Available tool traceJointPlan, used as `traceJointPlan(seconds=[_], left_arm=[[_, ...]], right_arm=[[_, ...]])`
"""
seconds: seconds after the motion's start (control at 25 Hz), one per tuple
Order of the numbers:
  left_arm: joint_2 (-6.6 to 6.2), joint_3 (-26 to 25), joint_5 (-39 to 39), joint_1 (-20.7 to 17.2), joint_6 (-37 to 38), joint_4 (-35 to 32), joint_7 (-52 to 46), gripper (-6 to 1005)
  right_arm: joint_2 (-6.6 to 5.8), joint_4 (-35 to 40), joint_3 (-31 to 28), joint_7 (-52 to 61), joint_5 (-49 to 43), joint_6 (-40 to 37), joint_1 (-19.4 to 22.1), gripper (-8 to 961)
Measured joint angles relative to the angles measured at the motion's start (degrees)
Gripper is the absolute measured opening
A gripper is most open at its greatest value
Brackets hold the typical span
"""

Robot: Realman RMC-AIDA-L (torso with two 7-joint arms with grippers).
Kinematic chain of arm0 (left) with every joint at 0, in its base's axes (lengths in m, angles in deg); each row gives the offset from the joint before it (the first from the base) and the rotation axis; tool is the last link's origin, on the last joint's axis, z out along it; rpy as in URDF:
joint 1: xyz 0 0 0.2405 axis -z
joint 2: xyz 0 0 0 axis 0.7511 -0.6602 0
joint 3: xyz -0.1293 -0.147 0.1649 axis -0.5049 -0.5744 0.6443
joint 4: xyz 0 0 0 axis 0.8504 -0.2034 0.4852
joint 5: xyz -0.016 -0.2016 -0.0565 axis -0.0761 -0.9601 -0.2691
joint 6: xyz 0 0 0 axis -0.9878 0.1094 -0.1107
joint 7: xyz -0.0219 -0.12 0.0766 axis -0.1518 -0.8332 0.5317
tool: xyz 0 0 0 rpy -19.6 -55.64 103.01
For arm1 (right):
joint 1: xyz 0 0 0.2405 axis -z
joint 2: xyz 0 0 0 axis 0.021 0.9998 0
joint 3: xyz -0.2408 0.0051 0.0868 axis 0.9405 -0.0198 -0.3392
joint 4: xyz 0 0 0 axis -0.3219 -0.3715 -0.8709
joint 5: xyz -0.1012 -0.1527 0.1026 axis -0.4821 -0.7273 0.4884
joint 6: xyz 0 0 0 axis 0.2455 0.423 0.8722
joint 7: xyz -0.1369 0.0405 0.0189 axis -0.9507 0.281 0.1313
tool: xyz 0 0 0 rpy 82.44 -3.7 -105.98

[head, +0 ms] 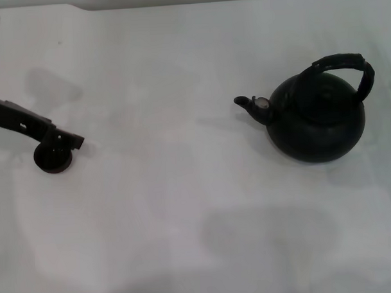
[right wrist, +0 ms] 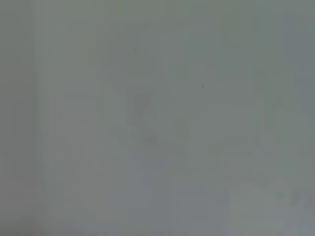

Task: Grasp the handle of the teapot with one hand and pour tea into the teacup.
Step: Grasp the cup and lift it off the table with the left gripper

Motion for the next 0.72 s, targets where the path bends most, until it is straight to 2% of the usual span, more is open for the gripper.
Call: traceJointPlan(seconds=[0.48,0.72], left_arm=[[1.42,0.2,5.1,2.0,-1.2,0.6,-1.0,884],[1.46,0.2,7.1,2.1,-1.6,1.1,-1.0,884]], right_arm=[[-0.06,-0.5,-0.8,-0.1,0.0,0.0,-0.2,874],[-0.06,-0.8,-0.9,0.0,0.1,0.0,-0.2,874]])
